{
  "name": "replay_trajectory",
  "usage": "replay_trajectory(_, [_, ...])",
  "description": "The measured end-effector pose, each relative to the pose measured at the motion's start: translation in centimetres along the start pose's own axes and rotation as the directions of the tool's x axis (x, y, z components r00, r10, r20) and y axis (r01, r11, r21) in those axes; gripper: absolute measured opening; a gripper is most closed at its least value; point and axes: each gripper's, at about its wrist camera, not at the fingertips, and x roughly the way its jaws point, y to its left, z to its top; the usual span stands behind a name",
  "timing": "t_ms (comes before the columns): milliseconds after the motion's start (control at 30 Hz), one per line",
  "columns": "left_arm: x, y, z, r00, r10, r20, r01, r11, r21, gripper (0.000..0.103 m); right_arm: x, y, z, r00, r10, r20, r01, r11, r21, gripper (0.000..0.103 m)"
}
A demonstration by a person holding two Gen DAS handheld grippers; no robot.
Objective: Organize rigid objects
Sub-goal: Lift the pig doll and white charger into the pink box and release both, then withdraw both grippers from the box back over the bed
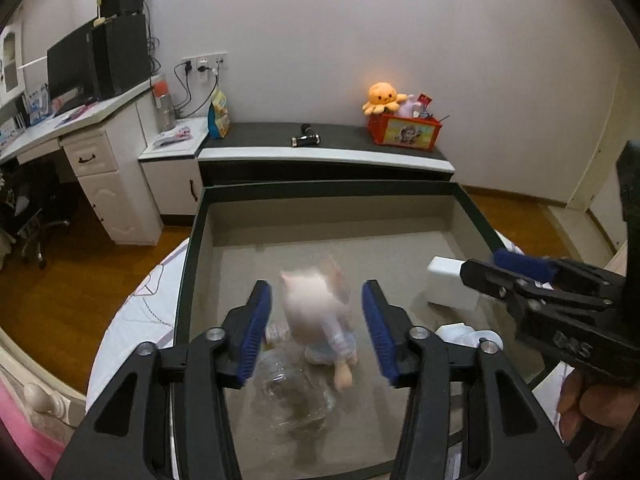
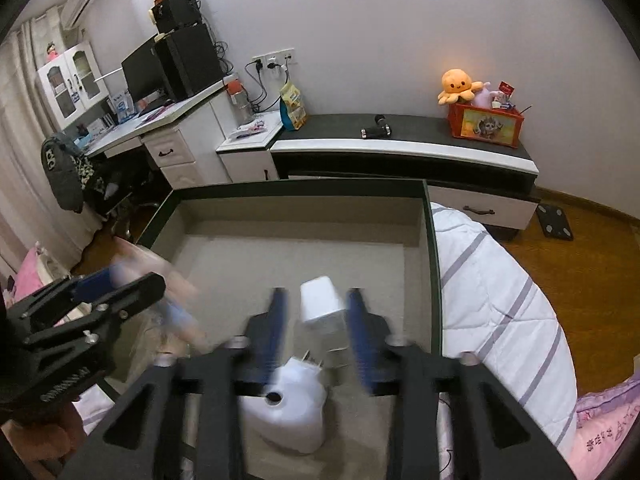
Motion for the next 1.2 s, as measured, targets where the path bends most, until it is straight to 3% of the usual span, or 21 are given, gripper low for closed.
replay_trajectory(33, [-0.3, -0.1, -0.2, 1.000, 0.013, 0.008, -0.013, 1.000, -0.002, 0.078, -0.4, -0.1, -0.1, 1.000, -0.003, 0.018, 0.003, 1.000, 0.005, 0.086])
replay_trajectory(67, [-0.7, -0.1, -0.3, 0.999, 0.025, 0.019, -0.025, 1.000, -0.002, 0.094, -1.0, -0.2, -0.2, 0.999, -0.003, 0.033, 0.003, 1.000, 0.008, 0.086])
replay_trajectory(133, [-2.2, -0.2, -0.6, 0.996, 0.052, 0.067, -0.052, 0.999, 0.000, 0.103, -1.8, -0.2, -0.5, 0.999, -0.011, 0.030, 0.010, 1.000, 0.023, 0.086])
replay_trajectory(400, [-9.5, 0.0, -3.6, 0.984, 0.041, 0.173, -0.040, 0.999, -0.011, 0.103, -8.1, 1.3, -4.0, 0.990, 0.033, 0.139, -0.039, 0.998, 0.042, 0.086])
replay_trajectory(567, [-15.0, 0.4, -6.9, 0.969, 0.018, 0.248, -0.013, 1.000, -0.023, 0.103, -13.6, 3.3, -7.4, 0.971, 0.017, 0.239, -0.025, 0.999, 0.030, 0.086])
replay_trajectory(767, [-20.6, 0.1, -11.6, 0.946, 0.057, 0.319, -0.049, 0.998, -0.032, 0.103, -18.1, 5.6, -10.5, 0.948, -0.009, 0.318, 0.008, 1.000, 0.005, 0.087])
replay_trajectory(867, [-22.2, 0.1, -13.2, 0.936, 0.096, 0.338, -0.086, 0.995, -0.045, 0.103, -19.8, 6.7, -11.7, 0.937, -0.025, 0.348, 0.029, 1.000, -0.008, 0.087])
replay_trajectory(1100, [-23.6, 0.6, -16.1, 0.935, 0.122, 0.335, -0.092, 0.990, -0.103, 0.103, -22.1, 8.1, -14.6, 0.921, -0.059, 0.384, 0.076, 0.997, -0.028, 0.088])
replay_trajectory(1167, [-23.6, 0.6, -16.6, 0.936, 0.128, 0.327, -0.097, 0.989, -0.110, 0.103, -22.4, 8.2, -15.6, 0.916, -0.073, 0.394, 0.086, 0.996, -0.017, 0.103])
replay_trajectory(1200, [-23.7, 0.6, -16.9, 0.939, 0.129, 0.319, -0.096, 0.989, -0.116, 0.103, -22.5, 8.3, -16.0, 0.914, -0.078, 0.398, 0.092, 0.996, -0.014, 0.103])
